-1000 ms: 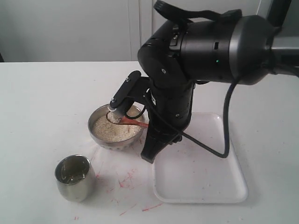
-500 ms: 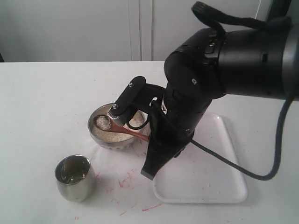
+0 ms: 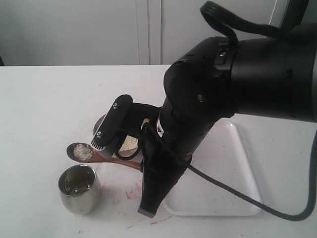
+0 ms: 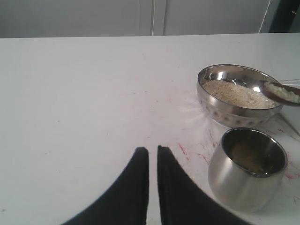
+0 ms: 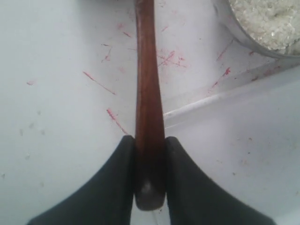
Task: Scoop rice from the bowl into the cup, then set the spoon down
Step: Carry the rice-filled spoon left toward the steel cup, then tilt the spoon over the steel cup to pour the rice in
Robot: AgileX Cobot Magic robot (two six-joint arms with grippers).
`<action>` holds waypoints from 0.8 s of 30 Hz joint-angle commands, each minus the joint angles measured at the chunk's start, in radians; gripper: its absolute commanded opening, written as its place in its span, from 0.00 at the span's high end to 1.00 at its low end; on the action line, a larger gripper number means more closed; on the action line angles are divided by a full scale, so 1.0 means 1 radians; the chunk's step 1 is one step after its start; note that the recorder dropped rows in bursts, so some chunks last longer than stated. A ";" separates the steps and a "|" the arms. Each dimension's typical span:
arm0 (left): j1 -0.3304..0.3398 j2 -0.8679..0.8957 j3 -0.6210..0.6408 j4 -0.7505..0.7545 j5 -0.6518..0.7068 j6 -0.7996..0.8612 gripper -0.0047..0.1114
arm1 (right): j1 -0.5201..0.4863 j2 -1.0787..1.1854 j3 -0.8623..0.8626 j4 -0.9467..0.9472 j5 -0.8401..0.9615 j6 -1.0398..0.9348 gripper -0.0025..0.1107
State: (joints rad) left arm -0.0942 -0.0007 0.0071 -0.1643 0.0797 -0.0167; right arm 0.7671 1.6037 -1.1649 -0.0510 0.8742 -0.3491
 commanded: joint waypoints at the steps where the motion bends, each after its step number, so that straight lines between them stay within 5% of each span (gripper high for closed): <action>1: 0.002 0.001 -0.007 -0.007 -0.003 -0.002 0.84 | 0.036 -0.010 0.003 -0.083 0.015 -0.004 0.98; 10: 0.002 0.001 -0.007 -0.007 -0.003 -0.002 0.84 | 0.102 -0.008 0.003 -0.299 0.034 0.119 0.98; 24: 0.002 0.001 -0.007 -0.007 -0.003 -0.002 0.84 | 0.102 -0.006 0.003 -0.322 -0.018 0.153 0.98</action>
State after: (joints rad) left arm -0.0942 -0.0007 0.0071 -0.1643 0.0797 -0.0167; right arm 0.8660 1.6031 -1.1649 -0.3578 0.8792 -0.2191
